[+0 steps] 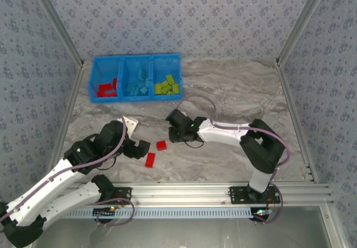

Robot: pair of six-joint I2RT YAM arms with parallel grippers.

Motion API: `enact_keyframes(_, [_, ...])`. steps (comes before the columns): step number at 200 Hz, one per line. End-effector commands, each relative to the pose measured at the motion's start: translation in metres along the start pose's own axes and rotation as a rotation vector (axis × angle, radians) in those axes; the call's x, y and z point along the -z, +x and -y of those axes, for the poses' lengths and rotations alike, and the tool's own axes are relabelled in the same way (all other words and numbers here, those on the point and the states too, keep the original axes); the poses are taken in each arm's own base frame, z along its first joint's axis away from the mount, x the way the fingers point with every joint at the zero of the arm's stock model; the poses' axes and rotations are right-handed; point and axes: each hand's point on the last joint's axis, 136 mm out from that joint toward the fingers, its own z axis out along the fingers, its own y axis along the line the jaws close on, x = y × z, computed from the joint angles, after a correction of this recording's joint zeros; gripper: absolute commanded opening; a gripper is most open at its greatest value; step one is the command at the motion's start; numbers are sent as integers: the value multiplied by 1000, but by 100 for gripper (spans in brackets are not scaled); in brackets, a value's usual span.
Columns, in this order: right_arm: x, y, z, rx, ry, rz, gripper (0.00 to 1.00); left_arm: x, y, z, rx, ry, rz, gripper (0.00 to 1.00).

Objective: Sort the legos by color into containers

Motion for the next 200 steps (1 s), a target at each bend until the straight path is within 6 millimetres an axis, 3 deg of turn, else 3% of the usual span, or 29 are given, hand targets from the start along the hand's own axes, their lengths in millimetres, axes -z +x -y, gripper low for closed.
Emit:
enact_keyframes(1, [36, -40, -5, 42, 36, 135, 19, 6, -9, -14, 29, -57, 46, 99])
enact_keyframes(26, [61, -91, -33, 131, 19, 269, 19, 15, -14, -33, 72, -137, 101, 99])
enact_keyframes(58, [67, -161, -72, 242, 12, 419, 20, 24, -16, -53, 118, -226, 146, 99])
enact_keyframes(80, [48, -206, -88, 289, 47, 467, 20, 27, -16, -61, 130, -270, 153, 99])
enact_keyframes(110, [4, -250, -102, 296, 30, 465, 20, 28, -16, -64, 138, -282, 156, 99])
enact_keyframes(126, [-25, -265, -103, 316, 50, 465, 22, 29, -17, -66, 142, -287, 159, 99])
enact_keyframes(147, [-42, -283, -110, 358, 45, 509, 25, 28, -16, -65, 142, -282, 159, 99])
enact_keyframes(175, [-40, -297, -129, 408, -22, 584, 32, 28, -16, -66, 142, -286, 156, 99])
enact_keyframes(200, [-28, -301, -134, 394, -51, 595, 48, 28, -16, -68, 146, -292, 157, 99])
